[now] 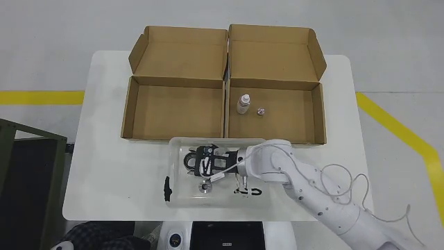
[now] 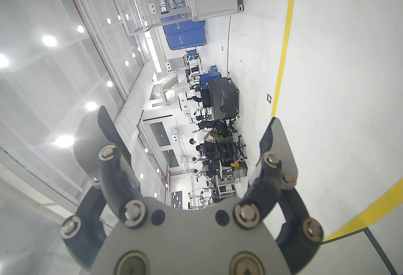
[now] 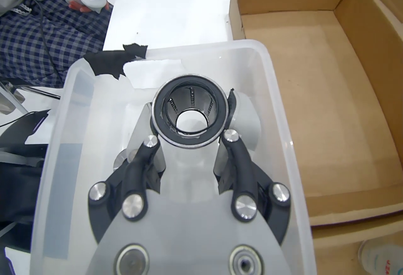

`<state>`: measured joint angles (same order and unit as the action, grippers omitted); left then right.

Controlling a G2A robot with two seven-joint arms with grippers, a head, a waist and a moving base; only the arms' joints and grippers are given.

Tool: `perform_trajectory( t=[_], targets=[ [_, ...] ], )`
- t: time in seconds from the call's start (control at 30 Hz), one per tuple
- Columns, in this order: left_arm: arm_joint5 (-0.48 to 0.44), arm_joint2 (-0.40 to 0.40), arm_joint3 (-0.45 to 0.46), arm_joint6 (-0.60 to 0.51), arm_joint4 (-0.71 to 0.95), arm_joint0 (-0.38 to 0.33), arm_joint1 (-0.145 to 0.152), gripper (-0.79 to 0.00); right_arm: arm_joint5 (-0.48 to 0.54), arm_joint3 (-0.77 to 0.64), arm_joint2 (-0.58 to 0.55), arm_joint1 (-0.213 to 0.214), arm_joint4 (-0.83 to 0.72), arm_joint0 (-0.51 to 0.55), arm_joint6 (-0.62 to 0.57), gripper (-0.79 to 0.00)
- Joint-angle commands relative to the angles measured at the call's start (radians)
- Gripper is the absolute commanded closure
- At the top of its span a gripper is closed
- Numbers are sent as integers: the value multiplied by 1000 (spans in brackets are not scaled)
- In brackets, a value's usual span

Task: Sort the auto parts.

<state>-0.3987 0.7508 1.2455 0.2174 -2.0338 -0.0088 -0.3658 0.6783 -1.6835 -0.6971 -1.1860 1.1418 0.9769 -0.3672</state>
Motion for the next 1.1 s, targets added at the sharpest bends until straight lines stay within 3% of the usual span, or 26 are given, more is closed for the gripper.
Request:
perform_trajectory(
  t=[0.0, 0.5, 1.07],
  targets=[
    [0, 0, 0, 0, 0, 0, 0, -785, 7, -21, -30, 8, -11, 13, 2, 0],
    [0, 0, 0, 0, 0, 0, 0, -785, 73, -136, -233, 54, -141, 123, 78, 0],
    [0, 0, 0, 0, 0, 0, 0, -785, 92, -165, -322, 66, -263, 161, 151, 0]
  ],
)
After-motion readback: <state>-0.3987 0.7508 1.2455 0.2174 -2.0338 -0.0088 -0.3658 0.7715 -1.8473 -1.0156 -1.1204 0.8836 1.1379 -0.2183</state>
